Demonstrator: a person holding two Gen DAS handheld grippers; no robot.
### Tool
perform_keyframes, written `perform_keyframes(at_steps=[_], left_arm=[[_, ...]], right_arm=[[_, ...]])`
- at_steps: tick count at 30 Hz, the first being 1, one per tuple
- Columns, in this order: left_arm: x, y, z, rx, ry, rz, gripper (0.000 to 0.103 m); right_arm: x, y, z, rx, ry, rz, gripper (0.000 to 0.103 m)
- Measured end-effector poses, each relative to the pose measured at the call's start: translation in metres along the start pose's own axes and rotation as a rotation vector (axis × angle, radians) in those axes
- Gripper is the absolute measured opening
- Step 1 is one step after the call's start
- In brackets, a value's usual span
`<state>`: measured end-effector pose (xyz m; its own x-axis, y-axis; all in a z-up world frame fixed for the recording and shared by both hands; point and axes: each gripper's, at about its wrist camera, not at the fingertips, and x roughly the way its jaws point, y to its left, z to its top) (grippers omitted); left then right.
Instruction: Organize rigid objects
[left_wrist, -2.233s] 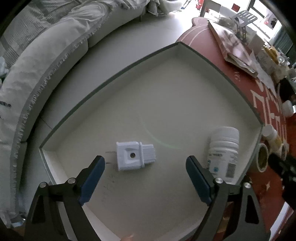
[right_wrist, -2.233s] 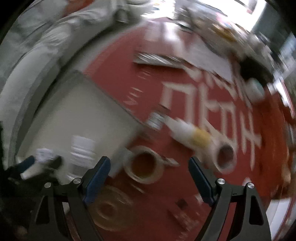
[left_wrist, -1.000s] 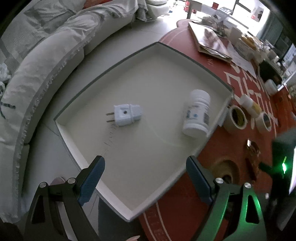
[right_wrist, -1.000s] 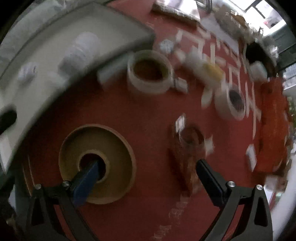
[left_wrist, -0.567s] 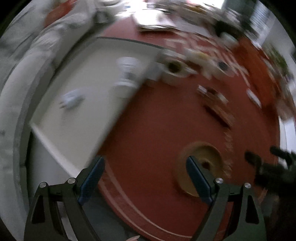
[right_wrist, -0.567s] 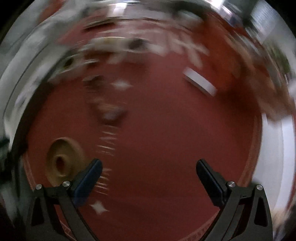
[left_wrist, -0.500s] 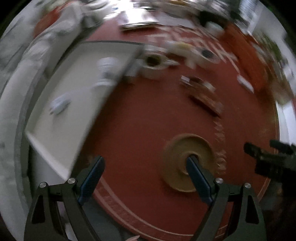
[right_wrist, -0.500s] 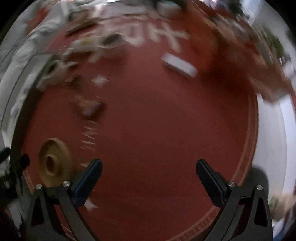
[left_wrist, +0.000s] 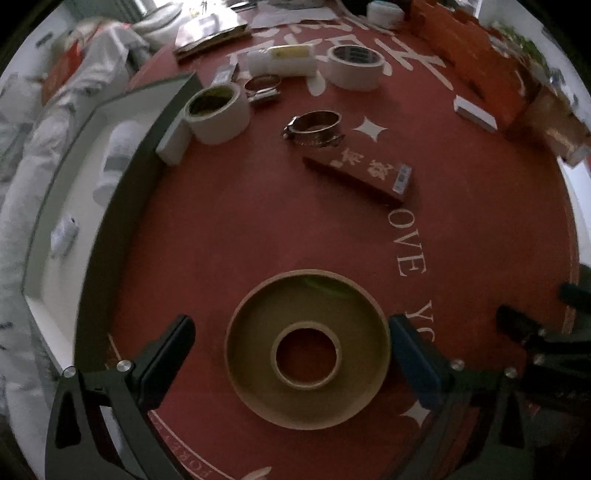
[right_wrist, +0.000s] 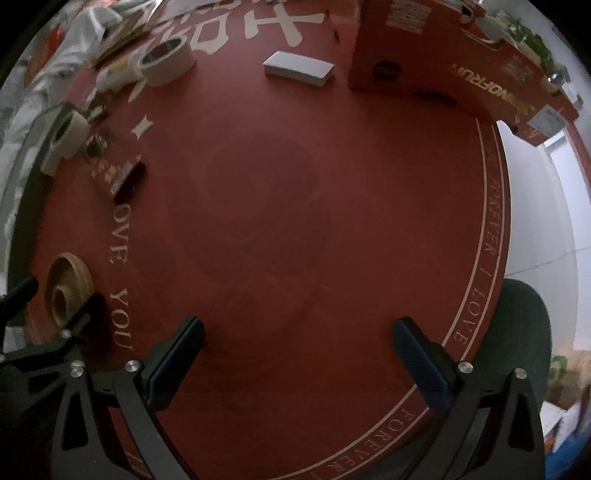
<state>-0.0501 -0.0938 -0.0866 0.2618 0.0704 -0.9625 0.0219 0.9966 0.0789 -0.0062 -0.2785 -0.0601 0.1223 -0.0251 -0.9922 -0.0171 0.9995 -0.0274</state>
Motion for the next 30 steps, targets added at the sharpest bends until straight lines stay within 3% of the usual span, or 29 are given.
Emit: perform_keyframes(at_steps=[4, 12, 14, 18, 22, 25, 26, 28, 30], left_arm=[[0.010, 0.015, -0.003, -0.116, 0.014, -0.078, 0.103], [0.014, 0.016, -0.013, -0.133, -0.057, -0.064, 0.103], [0.013, 0.017, -0.015, -0.134, -0.060, -0.064, 0.103], [0.014, 0.014, -0.019, -0.136, -0.063, -0.063, 0.103], [0.014, 0.013, -0.022, -0.136, -0.063, -0.063, 0.103], [0.013, 0.008, -0.016, -0.135, -0.057, -0.063, 0.103], [0.013, 0.008, -0.016, -0.138, -0.055, -0.065, 0.103], [0.013, 0.005, -0.019, -0.130, -0.057, -0.062, 0.103], [0.013, 0.006, -0.019, -0.131, -0.058, -0.063, 0.103]], right_arm=[[-0.003, -0.003, 0.002, -0.001, -0.005, 0.001, 0.103], [-0.004, 0.015, -0.010, -0.009, 0.021, 0.005, 0.103], [-0.015, 0.027, 0.001, -0.013, -0.024, 0.015, 0.103], [-0.040, 0.066, 0.056, -0.082, -0.087, 0.138, 0.103], [-0.053, 0.124, 0.114, -0.172, -0.153, 0.152, 0.103], [-0.036, 0.155, 0.151, -0.198, -0.115, 0.168, 0.103], [-0.024, 0.164, 0.162, -0.211, -0.089, 0.166, 0.103], [-0.009, 0.181, 0.181, -0.278, -0.100, 0.051, 0.103], [-0.011, 0.187, 0.178, -0.335, -0.081, 0.018, 0.103]])
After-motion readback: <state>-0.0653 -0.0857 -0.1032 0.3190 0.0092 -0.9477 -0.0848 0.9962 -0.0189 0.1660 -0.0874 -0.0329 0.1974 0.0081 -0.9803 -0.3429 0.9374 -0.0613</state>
